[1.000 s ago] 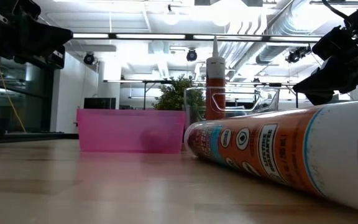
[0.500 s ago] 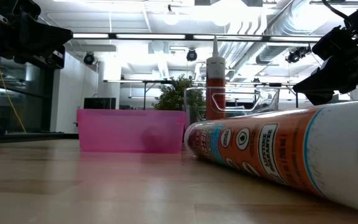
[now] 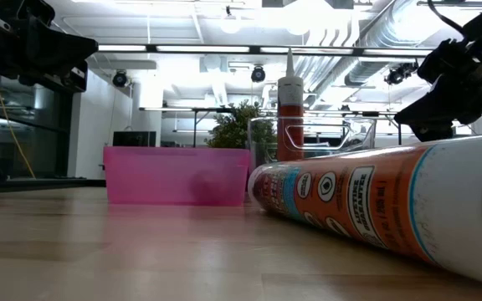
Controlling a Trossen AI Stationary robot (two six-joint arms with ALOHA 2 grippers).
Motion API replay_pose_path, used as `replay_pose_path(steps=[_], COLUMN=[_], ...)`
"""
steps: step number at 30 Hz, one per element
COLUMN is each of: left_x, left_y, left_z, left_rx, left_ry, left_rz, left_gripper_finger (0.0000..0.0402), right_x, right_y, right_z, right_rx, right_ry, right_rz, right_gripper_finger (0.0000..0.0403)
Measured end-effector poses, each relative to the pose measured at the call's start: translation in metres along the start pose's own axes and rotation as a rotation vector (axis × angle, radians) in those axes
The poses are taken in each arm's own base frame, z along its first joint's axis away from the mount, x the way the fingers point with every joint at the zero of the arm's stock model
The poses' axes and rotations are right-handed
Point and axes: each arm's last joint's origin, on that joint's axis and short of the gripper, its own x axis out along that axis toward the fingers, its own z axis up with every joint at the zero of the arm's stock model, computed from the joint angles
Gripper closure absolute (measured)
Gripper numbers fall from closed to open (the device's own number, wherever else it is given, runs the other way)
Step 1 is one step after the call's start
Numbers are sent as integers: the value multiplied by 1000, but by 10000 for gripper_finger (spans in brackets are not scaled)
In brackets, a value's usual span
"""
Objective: Pick & place silicon tubes, Sealant and Lysol wipes
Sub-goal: Put the left orange sealant into the transparent bin
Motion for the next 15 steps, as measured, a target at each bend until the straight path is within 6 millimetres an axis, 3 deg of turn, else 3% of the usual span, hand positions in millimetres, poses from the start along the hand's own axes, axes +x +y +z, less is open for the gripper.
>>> replay_pose_path(steps=[6,11,15], left_x=[0,0,0], left_y=[0,0,0], left_z=[0,0,0], left_rx=[0,0,0], left_ry=[0,0,0], left_rz=[0,0,0], left_gripper_finger=[402,402,402], right_x=[-3,-18,-32], right_y=[5,15,24], right_z=[13,41,66], right_rx=[17,77,224], right_ry=[32,118,211], right_rz=[-27,-154,-301], right_gripper_finger=[402,402,402])
